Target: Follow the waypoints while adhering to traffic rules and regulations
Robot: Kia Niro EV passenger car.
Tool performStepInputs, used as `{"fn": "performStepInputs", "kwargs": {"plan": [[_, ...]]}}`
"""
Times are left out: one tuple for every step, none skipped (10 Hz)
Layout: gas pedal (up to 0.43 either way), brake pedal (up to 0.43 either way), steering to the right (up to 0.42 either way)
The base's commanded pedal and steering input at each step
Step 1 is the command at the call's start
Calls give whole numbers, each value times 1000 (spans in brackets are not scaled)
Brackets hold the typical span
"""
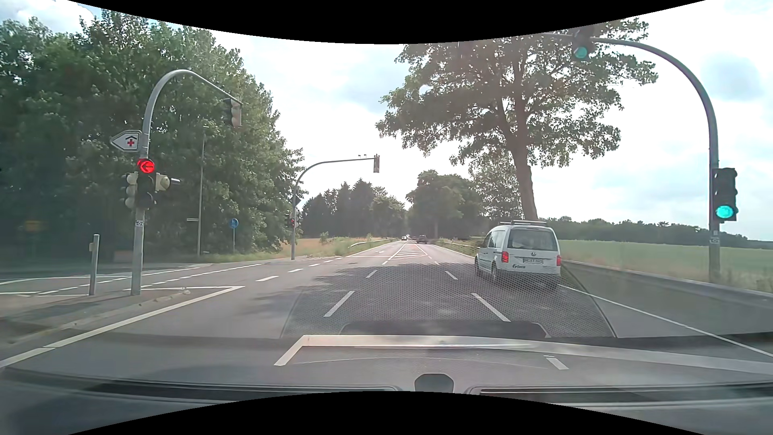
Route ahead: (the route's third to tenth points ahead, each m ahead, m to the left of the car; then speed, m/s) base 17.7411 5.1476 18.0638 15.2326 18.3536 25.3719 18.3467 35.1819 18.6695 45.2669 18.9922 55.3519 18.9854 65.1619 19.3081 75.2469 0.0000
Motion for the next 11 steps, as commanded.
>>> {"fn": "performStepInputs", "kwargs": {"plan": [[0, 470, -2], [0, 470, -2], [0, 470, -1], [0, 470, -1], [0, 463, -1], [0, 470, -2], [0, 470, -1], [0, 470, -1], [0, 470, -1], [0, 470, -1], [0, 470, -1]]}}
